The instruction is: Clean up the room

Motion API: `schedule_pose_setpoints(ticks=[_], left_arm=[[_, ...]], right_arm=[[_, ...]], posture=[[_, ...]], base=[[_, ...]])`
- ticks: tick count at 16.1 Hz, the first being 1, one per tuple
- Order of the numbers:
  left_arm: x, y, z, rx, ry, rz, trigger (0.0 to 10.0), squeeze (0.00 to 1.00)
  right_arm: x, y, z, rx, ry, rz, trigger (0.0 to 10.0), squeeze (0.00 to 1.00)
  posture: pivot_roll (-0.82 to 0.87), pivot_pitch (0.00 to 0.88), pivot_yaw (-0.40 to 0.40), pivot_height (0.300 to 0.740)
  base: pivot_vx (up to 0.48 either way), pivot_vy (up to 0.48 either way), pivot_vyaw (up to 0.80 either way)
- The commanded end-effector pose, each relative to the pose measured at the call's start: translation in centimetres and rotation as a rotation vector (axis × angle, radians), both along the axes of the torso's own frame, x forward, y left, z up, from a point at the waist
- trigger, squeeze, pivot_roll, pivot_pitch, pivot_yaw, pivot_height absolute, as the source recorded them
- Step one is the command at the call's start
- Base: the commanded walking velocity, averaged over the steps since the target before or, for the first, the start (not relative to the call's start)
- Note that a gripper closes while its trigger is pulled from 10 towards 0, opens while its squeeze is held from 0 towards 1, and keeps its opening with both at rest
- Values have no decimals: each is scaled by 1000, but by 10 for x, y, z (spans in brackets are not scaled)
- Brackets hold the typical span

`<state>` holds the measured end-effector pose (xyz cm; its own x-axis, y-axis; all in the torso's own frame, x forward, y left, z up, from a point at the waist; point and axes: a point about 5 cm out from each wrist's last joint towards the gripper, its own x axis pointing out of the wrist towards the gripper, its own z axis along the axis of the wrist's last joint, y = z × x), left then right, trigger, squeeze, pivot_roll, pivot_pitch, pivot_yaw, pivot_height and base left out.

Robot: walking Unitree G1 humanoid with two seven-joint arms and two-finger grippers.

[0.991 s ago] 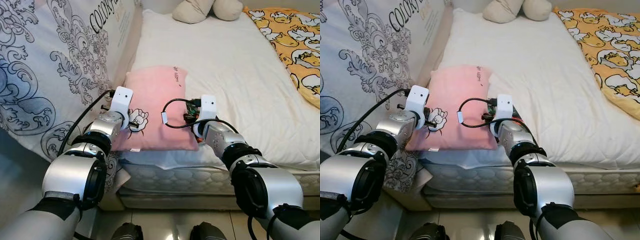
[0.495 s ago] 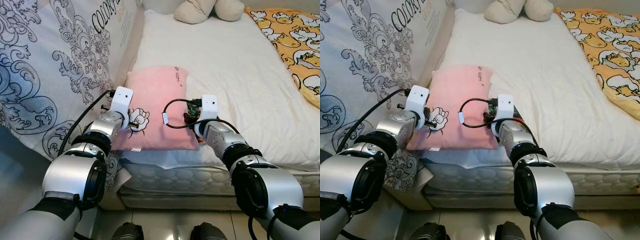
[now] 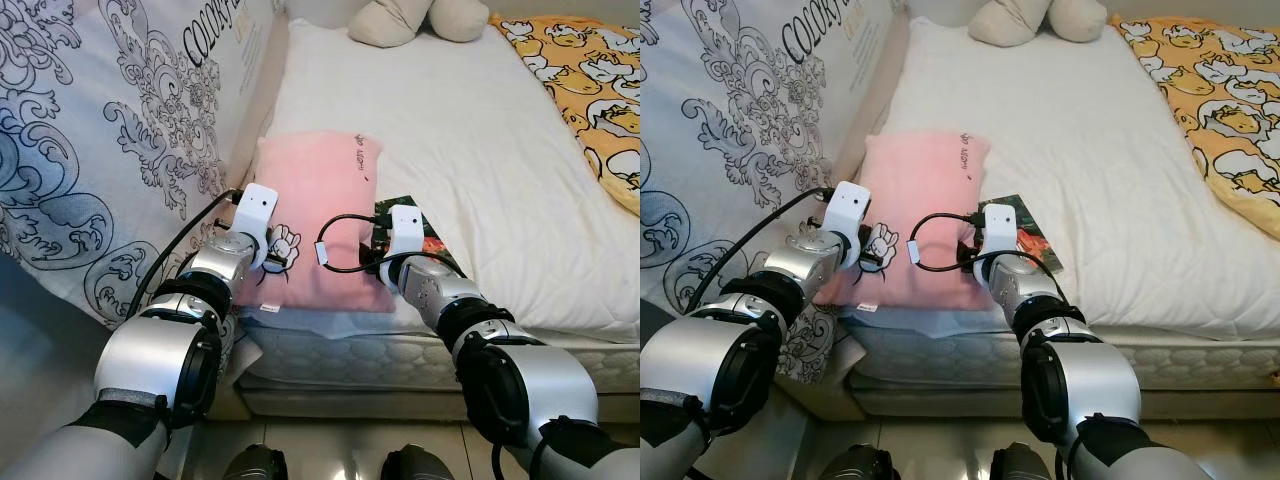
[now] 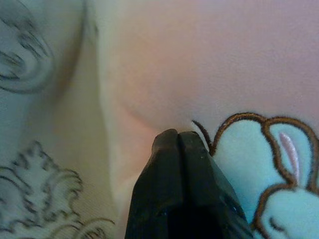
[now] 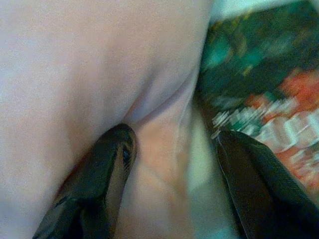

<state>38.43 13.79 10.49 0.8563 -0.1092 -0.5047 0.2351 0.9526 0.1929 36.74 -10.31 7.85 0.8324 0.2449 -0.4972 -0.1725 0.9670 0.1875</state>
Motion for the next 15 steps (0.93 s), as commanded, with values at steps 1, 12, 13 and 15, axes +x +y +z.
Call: schedule_pose_setpoints(ticks=[1, 12, 13, 15], left_arm=[[5, 3, 10, 4, -57, 17, 0, 0], [37, 7, 106, -11, -417, 0, 10000, 1000], [36, 7, 102, -10, -415, -2, 10000, 1000], [34, 6, 96, 31, -440, -24, 10000, 1000]], right_arm=[[12, -4, 21, -72, -135, -8, 10000, 0], [-26, -36, 20, -39, -476, -104, 10000, 0], [-27, -39, 28, -74, -524, -126, 10000, 55], [-52, -46, 49, -219, -693, -109, 10000, 0]], posture=[[-120, 0, 57, 704], [-206, 0, 88, 704], [-206, 0, 87, 704], [-201, 0, 75, 704]], base=[[0, 0, 0], [0, 0, 0], [0, 0, 0], [0, 0, 0]])
